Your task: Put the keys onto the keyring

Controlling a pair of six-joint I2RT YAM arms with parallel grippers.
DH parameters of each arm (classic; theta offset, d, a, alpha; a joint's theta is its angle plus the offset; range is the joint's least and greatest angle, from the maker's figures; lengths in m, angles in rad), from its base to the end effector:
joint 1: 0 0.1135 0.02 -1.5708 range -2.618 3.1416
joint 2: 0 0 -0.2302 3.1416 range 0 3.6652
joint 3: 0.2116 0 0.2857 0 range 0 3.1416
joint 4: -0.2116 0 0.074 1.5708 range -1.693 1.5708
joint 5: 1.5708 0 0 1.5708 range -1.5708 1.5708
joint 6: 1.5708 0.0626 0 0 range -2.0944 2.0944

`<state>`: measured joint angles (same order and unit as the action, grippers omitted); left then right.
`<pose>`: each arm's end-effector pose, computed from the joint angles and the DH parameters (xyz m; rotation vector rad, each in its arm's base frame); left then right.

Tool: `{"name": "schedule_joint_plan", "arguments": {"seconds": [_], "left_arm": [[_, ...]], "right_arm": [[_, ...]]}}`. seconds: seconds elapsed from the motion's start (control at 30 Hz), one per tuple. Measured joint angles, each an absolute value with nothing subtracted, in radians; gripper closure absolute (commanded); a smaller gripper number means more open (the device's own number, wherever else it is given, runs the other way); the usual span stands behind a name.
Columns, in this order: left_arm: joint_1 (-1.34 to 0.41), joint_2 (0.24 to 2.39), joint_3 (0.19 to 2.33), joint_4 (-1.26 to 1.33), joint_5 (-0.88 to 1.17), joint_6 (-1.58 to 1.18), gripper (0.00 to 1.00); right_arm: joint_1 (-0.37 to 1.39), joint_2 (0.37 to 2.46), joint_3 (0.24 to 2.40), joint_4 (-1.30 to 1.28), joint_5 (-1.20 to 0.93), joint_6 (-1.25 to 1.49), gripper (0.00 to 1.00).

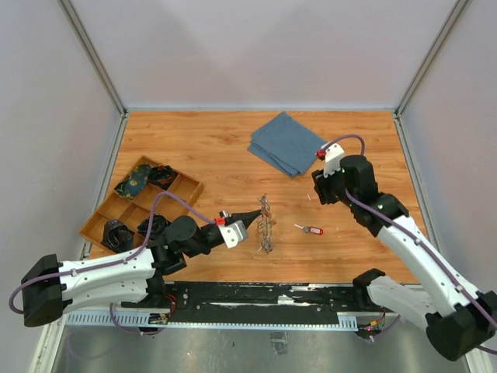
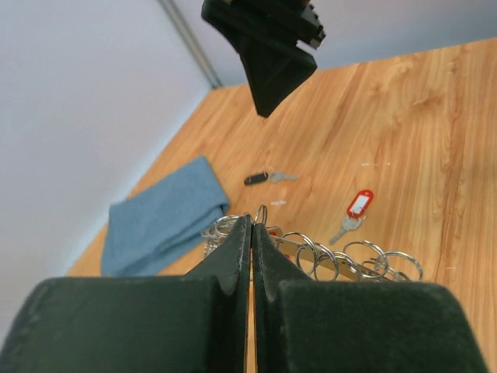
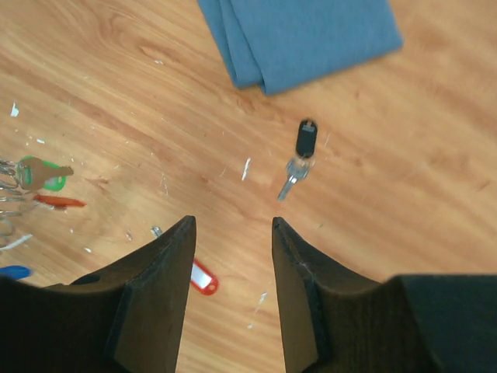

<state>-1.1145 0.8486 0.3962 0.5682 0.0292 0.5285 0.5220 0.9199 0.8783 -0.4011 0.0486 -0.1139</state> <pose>0.1221 -0.2530 0.2339 1.0959 0.9864 -0.4988 0.2490 0.1397 0.2865 -0.6017 1.9275 0.2108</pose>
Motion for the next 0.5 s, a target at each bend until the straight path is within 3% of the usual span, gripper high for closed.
{"name": "schedule_joint_plan", "arguments": {"seconds": [0.27, 0.5], "left_arm": [[-1.108, 0.951, 0.494, 0.430, -0.137, 0.284, 0.99], [-1.107, 0.964, 0.622, 0.266, -0.212, 0.091, 0.99]], "right_arm": [[0.177, 1.193, 0.883, -0.355, -0.179, 0.136, 0.53], [0.052, 1.411, 0.884, -0.281, -0.273, 0.211, 0.54]]}}
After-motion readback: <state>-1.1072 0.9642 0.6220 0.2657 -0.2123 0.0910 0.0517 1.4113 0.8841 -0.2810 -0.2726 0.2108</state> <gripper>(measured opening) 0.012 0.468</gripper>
